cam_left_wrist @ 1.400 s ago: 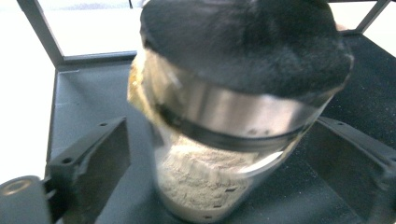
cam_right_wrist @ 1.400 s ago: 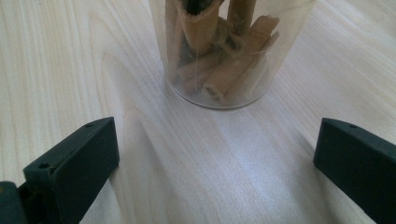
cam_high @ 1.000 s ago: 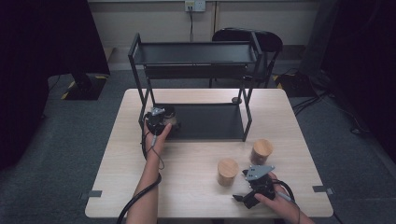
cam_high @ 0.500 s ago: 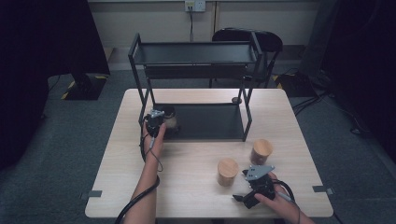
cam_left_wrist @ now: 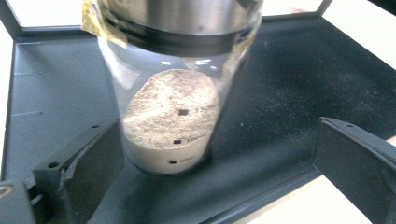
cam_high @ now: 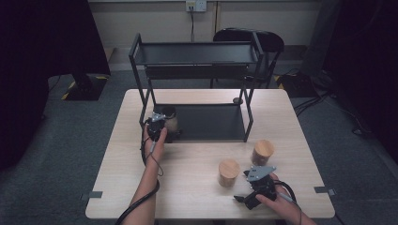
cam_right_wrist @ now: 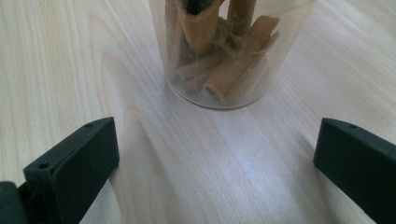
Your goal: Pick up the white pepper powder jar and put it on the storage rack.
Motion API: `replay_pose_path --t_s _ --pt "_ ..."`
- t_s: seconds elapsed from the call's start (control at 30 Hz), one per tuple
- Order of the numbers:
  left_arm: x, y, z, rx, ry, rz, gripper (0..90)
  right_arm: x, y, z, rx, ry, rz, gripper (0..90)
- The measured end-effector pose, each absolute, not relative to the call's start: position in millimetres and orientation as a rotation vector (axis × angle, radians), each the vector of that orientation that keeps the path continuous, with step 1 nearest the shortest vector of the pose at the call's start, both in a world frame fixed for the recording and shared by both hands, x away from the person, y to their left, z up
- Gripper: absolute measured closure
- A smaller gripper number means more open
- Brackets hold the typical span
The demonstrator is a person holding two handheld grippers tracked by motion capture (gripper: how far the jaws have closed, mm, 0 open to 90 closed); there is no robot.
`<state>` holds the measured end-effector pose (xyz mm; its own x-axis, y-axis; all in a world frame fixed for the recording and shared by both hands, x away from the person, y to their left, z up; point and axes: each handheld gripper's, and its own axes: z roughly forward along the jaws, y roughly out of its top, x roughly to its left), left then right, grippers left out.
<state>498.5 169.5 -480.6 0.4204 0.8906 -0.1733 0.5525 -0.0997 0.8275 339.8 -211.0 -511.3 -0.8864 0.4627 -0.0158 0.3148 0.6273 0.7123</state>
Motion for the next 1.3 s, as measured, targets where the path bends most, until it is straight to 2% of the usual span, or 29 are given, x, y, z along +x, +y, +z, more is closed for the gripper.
replay_pose_path --t_s 1.3 --pt "464 174 -484 1.789 1.196 0.414 2.3 340 -211 -511 0.641 2.652 1.104 0.0"
